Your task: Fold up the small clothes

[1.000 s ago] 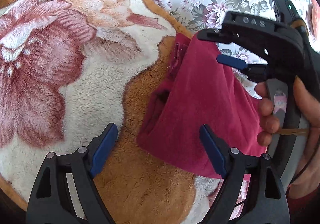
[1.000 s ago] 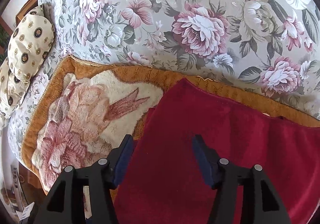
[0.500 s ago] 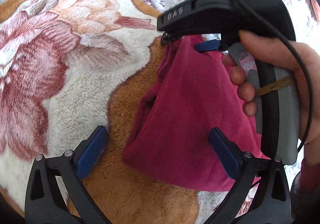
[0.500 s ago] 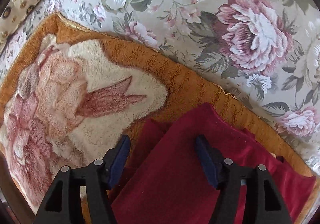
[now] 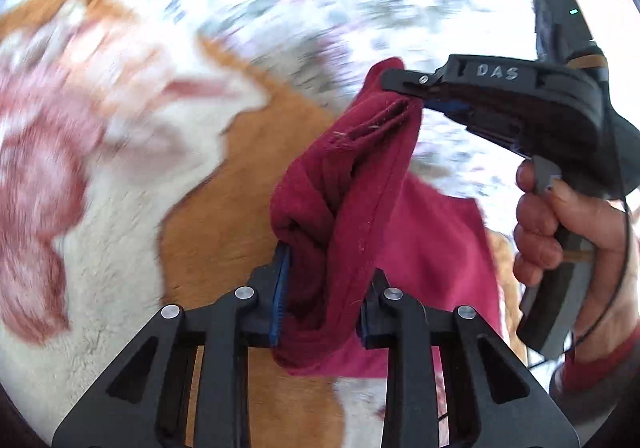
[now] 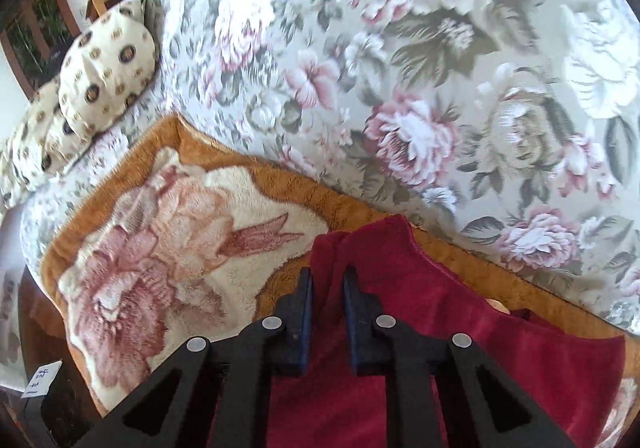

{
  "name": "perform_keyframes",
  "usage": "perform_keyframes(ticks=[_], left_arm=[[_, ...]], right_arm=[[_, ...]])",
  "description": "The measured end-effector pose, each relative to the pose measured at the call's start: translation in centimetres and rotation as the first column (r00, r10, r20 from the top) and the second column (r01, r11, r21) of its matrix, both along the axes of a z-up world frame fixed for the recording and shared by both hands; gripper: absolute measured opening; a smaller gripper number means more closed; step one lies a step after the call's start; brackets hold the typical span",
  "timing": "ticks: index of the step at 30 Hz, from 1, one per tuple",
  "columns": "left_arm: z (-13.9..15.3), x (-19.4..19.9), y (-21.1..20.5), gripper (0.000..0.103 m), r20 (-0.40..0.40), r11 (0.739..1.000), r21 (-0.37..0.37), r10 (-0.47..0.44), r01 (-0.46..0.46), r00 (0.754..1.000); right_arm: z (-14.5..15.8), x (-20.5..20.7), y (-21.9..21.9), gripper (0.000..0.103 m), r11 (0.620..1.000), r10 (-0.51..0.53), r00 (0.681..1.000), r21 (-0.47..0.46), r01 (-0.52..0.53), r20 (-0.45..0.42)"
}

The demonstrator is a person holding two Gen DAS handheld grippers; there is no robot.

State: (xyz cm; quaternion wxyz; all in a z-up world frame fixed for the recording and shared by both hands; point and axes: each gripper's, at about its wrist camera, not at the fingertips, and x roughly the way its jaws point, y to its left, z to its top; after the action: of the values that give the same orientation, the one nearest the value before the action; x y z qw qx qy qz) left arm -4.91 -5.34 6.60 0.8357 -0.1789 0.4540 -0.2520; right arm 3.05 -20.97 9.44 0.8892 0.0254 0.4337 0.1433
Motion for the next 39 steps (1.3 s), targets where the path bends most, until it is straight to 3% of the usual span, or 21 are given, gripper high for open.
perform_keyframes(ticks=[3, 6, 9, 14, 19, 23, 25, 26, 27, 28, 31, 34, 39], left_arm=[[2.1, -1.5, -1.7, 0.025, 0.033, 0.994, -0.071, -0.086, 0.088, 0.996], [4.3, -3.4, -5.4, 0.025, 0.1, 0.98, -0.021, -0.196, 0.199, 0.976], [4.7, -5.3, -9.4, 0.025, 0.103, 0.954, 0.004, -0.299, 0.3, 0.949], [3.2, -7.4, -15.9, 0.025, 0.077, 0.904, 0.061, -0.427, 0.423, 0.901], [0.0, -8.1, -20.9, 0.025, -0.011, 0.854, 0.123, -0.508, 0.505, 0.861], [1.2, -7.6, -20.7, 0.026, -0.011, 0.824, 0.137, -0.554, 0.55, 0.832], [2.8, -7.8, -19.0, 0.036, -0.004, 0.815, 0.139, -0.568, 0.563, 0.823], [3.4, -8.0, -18.2, 0.05, 0.008, 0.816, 0.139, -0.568, 0.562, 0.823], [4.1, -7.6, -17.0, 0.063, 0.032, 0.822, 0.132, -0.562, 0.554, 0.827], [4.6, -7.6, -15.8, 0.066, 0.06, 0.836, 0.132, -0.542, 0.532, 0.838], [4.1, -8.2, -12.5, 0.067, 0.101, 0.883, 0.185, -0.453, 0.431, 0.886], [1.8, -6.8, -12.0, 0.067, 0.062, 0.896, 0.237, -0.4, 0.376, 0.914], [-1.0, -6.5, -11.8, 0.067, 0.005, 0.887, 0.235, -0.409, 0.397, 0.912]], right_arm=[[2.9, -2.8, -3.2, 0.013, 0.998, -0.051, 0.997, 0.029, 0.049, 0.06], [4.6, -5.4, -7.1, 0.012, 0.994, -0.102, 0.991, 0.04, 0.098, 0.087], [5.2, -7.6, -11.7, 0.012, 0.986, -0.162, 0.983, 0.053, 0.158, 0.091], [3.4, -10.2, -19.1, 0.012, 0.956, -0.286, 0.957, 0.08, 0.281, 0.058], [-2.3, -9.6, -23.4, 0.012, 0.917, -0.384, 0.921, 0.087, 0.388, -0.059], [-3.8, -11.0, -26.0, 0.023, 0.854, -0.447, 0.889, 0.246, 0.457, -0.1], [-2.6, -12.8, -26.2, 0.029, 0.843, -0.421, 0.903, 0.332, 0.423, -0.082], [-1.9, -13.5, -25.8, 0.041, 0.844, -0.413, 0.908, 0.343, 0.412, -0.075], [-1.3, -14.4, -25.3, 0.045, 0.849, -0.403, 0.913, 0.346, 0.4, -0.065], [-0.9, -15.2, -24.8, 0.046, 0.858, -0.384, 0.921, 0.345, 0.379, -0.056], [-1.4, -16.6, -23.1, 0.048, 0.877, -0.36, 0.929, 0.309, 0.368, -0.085], [-3.5, -16.9, -22.4, 0.051, 0.865, -0.366, 0.918, 0.307, 0.397, -0.154], [-6.0, -15.9, -23.0, 0.057, 0.81, -0.394, 0.898, 0.387, 0.44, -0.196]])
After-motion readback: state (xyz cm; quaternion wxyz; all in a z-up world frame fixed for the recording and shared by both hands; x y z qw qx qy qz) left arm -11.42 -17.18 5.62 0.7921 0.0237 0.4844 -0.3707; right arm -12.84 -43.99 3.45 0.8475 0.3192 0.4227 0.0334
